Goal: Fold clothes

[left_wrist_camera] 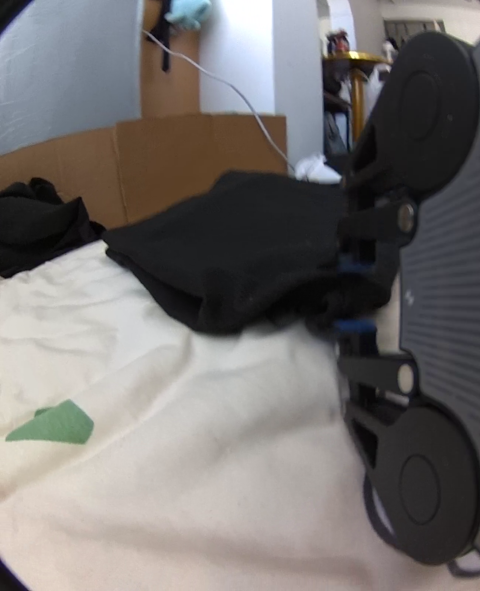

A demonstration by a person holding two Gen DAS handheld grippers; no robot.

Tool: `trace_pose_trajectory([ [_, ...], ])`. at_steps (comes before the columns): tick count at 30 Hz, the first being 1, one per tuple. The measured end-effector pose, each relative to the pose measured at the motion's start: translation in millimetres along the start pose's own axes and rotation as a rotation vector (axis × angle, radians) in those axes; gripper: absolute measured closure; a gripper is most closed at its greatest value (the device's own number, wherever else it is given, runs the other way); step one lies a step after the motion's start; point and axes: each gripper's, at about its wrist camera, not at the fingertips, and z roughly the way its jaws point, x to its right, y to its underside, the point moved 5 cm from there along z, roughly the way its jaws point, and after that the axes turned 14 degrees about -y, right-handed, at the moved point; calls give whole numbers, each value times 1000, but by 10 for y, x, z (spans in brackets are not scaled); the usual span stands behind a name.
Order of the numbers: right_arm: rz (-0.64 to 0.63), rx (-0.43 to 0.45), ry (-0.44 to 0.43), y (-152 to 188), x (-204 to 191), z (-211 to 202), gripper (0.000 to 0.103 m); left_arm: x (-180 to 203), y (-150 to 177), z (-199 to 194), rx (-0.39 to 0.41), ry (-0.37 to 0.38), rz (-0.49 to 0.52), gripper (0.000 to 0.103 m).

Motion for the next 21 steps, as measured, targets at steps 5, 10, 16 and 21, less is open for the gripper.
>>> trace_pose_trajectory([
  [5, -39, -22, 20, -26, -65, -25, 87, 73, 59, -109, -3, 5, 67, 95],
  [10, -49, -24, 23, -31, -78, -115, 88, 103, 147, -166, -29, -9, 114, 96],
  [16, -64, -29, 28, -72, -104, -205, 89, 276, 304, -270, -74, -15, 181, 96],
  [21, -58, -32, 29, 26, -85, -305, 89, 316, 458, -344, -94, -21, 204, 96],
])
